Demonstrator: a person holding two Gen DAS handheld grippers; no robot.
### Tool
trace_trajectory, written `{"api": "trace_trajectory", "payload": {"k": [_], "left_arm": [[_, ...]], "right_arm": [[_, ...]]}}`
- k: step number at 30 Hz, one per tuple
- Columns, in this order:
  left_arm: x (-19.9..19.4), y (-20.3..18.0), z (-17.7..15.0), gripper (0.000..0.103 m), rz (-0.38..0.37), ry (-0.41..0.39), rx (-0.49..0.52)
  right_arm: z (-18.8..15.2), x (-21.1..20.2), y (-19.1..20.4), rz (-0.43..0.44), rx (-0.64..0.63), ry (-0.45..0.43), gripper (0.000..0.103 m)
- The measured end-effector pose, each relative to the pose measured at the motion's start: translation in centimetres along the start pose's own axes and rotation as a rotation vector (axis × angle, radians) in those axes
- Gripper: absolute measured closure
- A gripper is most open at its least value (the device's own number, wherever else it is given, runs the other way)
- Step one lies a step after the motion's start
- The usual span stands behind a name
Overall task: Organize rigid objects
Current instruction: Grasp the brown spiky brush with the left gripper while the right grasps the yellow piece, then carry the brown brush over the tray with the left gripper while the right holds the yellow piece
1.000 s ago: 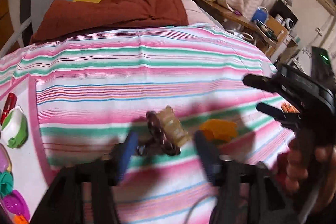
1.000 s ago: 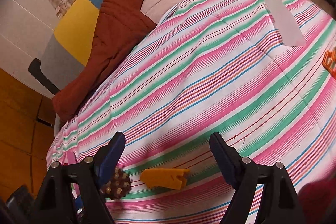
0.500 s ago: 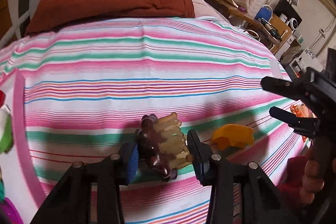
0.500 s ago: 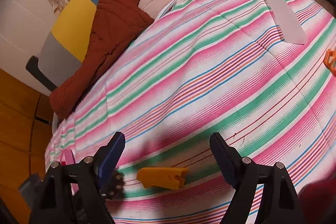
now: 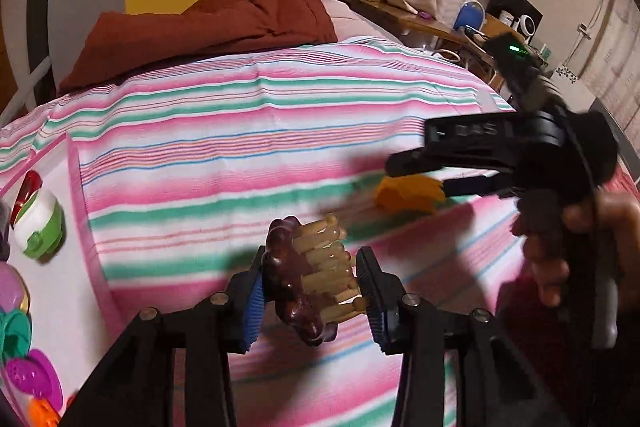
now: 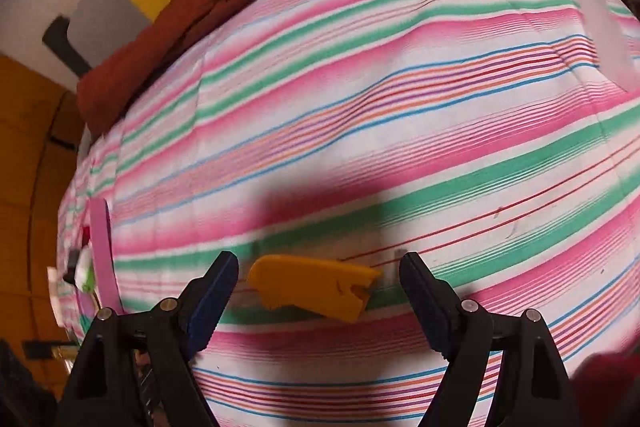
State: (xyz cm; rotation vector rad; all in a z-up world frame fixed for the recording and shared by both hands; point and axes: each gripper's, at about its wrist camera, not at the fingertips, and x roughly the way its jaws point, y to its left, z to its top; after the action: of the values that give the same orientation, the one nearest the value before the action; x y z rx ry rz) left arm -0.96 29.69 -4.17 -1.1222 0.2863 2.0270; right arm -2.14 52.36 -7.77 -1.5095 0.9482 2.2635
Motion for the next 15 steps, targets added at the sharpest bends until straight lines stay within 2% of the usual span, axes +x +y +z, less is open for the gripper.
{"api": "trace_trajectory", "payload": {"k": [2, 10, 11, 15], "left_arm": [[-0.5, -0.2, -0.6, 0.06, -0.002, -0.004, 0.007], [-2.1, -0.5, -1.7, 0.06, -0.017, -0.03, 0.011], [-2.4, -0.5, -1.8, 0.06, -0.018, -0.035, 0.012], [-3.3, -0.4, -2.2, 0.06, -0.021, -0.053, 0.016]], "right_arm": [[-0.2, 0.3, 0.7, 0.0, -0.036, 0.006, 0.02], [-0.8, 1.0, 2.2, -0.118, -0.17, -0.016, 0.019], [-0.9, 1.2, 2.6, -0.144, -0.203, -0.021, 0.025], [-1.7, 1.7, 4.4, -0.229, -0.343, -0.047, 0.027]]}}
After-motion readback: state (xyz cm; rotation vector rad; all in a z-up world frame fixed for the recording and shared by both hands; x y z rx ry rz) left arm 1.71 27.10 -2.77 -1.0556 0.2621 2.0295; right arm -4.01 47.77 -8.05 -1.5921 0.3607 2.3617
